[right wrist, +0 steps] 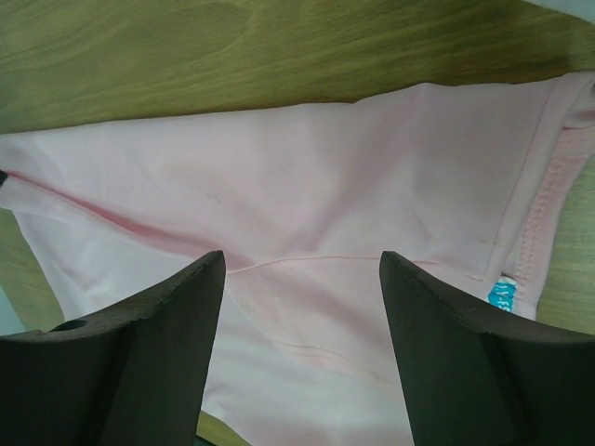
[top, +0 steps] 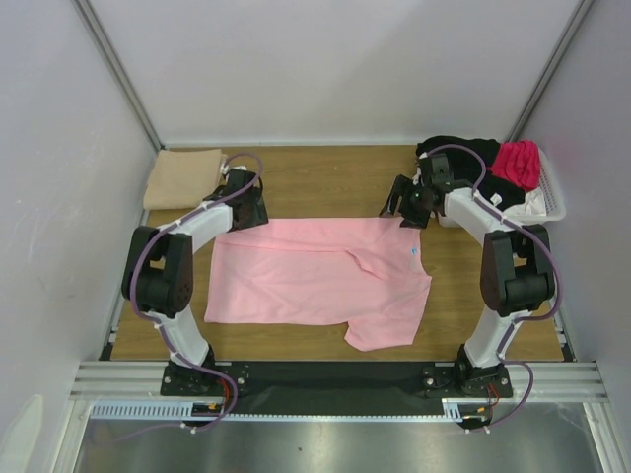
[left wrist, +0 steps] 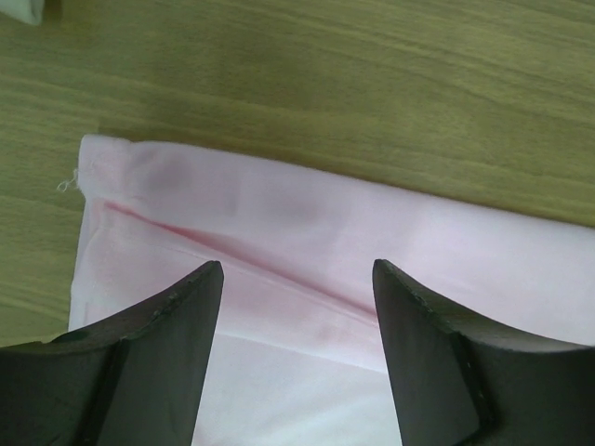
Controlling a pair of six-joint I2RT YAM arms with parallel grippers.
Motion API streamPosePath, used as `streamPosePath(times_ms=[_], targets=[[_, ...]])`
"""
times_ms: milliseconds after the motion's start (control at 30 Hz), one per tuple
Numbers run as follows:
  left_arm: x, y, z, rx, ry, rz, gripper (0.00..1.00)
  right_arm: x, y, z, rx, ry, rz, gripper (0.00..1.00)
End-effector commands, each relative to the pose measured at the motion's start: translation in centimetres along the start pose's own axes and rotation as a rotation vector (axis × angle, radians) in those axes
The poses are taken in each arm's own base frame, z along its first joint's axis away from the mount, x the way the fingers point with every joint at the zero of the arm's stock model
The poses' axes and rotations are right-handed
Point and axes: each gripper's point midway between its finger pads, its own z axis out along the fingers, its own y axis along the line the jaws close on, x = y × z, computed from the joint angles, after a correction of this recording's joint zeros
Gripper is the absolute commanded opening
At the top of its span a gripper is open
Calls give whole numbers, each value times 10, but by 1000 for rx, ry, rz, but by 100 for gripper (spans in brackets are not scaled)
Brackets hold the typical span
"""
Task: Fold and stack the t-shirts
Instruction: Fold the tshirt
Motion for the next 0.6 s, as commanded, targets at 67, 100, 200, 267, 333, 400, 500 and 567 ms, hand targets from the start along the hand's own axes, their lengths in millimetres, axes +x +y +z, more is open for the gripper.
streamPosePath(times_ms=[67,100,200,267,333,400,500,567], targets=[[-21,-11,14,-34,-5,-77,73,-15,6,-20,3,-46,-57,73],[-18,-11,16,-33,3,-94,73,-15,5,-21,10,-50,-52,73],[-11,-10,19,-35,4,-127,74,-13,3,-25,12,-56,-44,73],[-8,-6,20,-60,11,-131,74,-9,0,-26,15,-49,-40,73],[-5,-5,21,-67,20,-131,75,-10,-1,-28,17,-50,-37,73],[0,-1,20,-75,35,-131,75,-10,-4,-28,21,-45,-34,73],[7,1,19,-75,45,-144,75,-12,-7,-28,23,-47,-25,73],[10,2,21,-72,49,-154,76,-11,-10,-24,21,-38,-19,73]])
